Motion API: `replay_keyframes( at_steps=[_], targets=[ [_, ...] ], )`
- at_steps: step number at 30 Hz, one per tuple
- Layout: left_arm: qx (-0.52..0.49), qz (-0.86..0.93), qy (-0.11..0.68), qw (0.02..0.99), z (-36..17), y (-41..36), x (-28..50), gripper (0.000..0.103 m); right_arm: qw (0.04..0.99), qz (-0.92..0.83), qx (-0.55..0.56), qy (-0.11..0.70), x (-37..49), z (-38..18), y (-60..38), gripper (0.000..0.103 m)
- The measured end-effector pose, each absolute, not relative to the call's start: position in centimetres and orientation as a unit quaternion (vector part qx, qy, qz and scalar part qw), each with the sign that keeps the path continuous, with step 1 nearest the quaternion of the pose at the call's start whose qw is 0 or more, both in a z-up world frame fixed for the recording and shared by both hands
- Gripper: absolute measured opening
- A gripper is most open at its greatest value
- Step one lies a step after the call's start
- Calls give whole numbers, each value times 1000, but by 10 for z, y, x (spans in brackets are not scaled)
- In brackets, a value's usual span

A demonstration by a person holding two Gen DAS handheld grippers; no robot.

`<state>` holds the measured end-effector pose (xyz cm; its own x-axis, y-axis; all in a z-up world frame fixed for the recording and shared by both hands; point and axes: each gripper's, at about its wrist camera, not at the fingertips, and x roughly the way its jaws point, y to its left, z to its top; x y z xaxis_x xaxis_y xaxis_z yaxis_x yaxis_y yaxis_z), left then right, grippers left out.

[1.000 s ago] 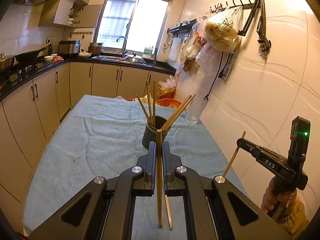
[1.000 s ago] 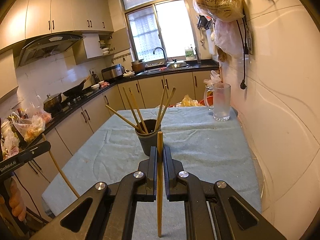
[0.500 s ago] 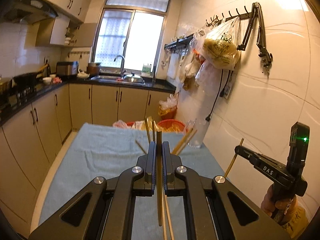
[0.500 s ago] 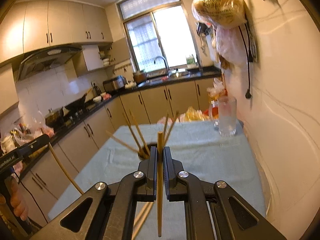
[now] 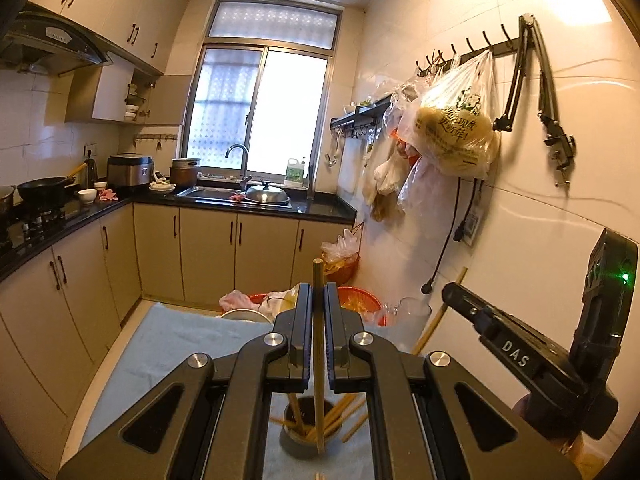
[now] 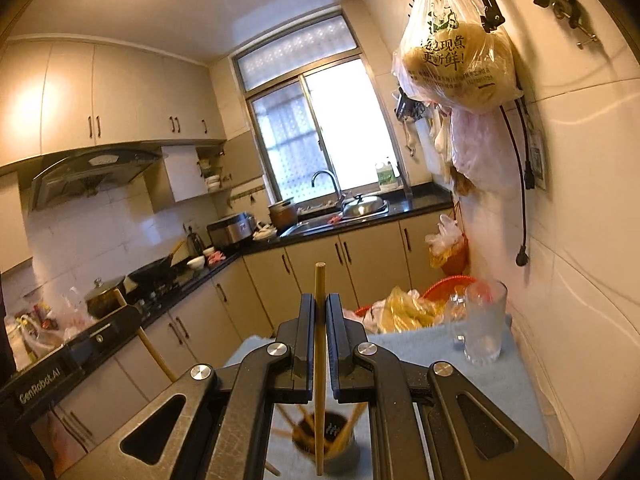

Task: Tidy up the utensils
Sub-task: 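Insert both chopsticks into the black holder and open both tools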

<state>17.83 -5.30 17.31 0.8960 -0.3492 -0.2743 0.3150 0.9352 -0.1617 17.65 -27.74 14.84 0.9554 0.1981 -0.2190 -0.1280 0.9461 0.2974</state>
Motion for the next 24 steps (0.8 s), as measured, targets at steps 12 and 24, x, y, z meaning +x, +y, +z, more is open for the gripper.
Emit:
replay_keyframes(
  at_steps=[12, 24],
  targets=[
    [-37, -155, 209, 965, 120, -77, 249, 5, 972, 55, 156, 165, 248, 101, -276, 6],
    [-38, -147, 216, 965, 115, -67, 240, 19, 962, 67, 159, 211, 264, 75, -273, 12]
  ],
)
